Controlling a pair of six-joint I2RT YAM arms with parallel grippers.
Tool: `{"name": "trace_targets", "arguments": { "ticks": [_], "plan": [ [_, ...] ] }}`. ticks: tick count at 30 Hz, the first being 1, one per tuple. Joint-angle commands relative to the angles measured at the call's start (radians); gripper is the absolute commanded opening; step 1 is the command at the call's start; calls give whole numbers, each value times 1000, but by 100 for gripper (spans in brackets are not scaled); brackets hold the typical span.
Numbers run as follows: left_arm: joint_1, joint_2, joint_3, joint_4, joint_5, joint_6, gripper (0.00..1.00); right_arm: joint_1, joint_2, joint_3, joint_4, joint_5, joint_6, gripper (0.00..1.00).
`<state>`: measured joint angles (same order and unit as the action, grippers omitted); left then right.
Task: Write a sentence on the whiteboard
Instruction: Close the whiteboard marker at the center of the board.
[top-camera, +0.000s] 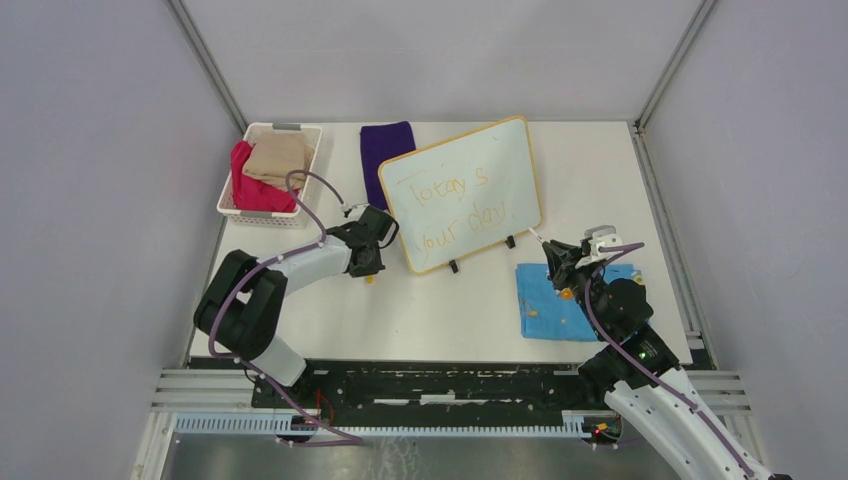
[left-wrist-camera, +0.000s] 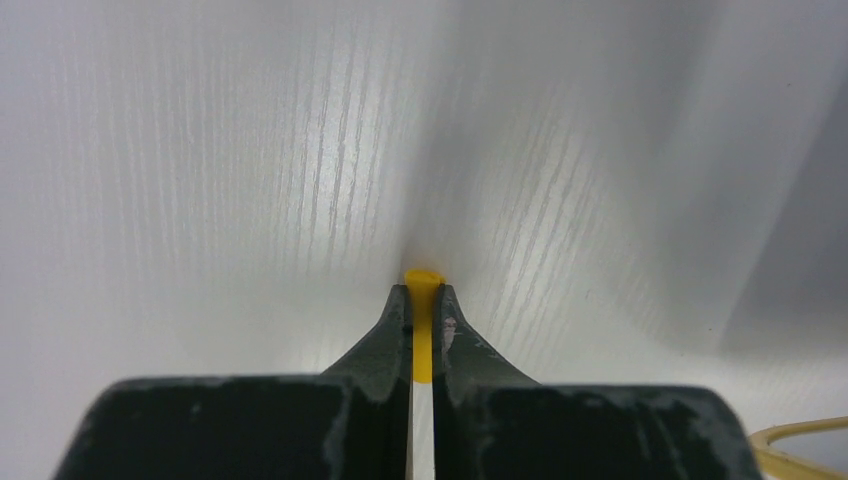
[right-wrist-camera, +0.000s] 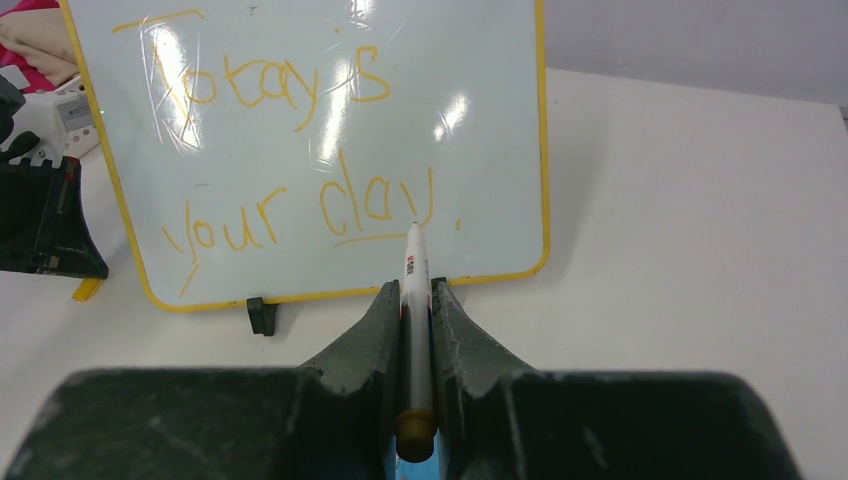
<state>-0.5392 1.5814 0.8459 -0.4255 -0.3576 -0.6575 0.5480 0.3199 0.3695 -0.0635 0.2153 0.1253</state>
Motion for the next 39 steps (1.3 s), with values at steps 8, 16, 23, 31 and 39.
{"name": "trace_targets", "arguments": {
  "ticks": [8,16,23,31,39],
  "plan": [
    [-4,-52,-20,-67,47,82,30,4,2,8,37,10,-2,0],
    [-4,-60,-4,-108,64,80,38,3,-4,7,34,11,-1,0],
    [-4,-33,-11,-116,80,70,39,3,-6,3,38,7,4,0],
    [-3,-2,-21,-98,87,62,36,3,-7,6,33,9,0,0],
    [-3,4,-45,-85,82,63,30,3,-5,2,35,9,2,0]
  ]
}}
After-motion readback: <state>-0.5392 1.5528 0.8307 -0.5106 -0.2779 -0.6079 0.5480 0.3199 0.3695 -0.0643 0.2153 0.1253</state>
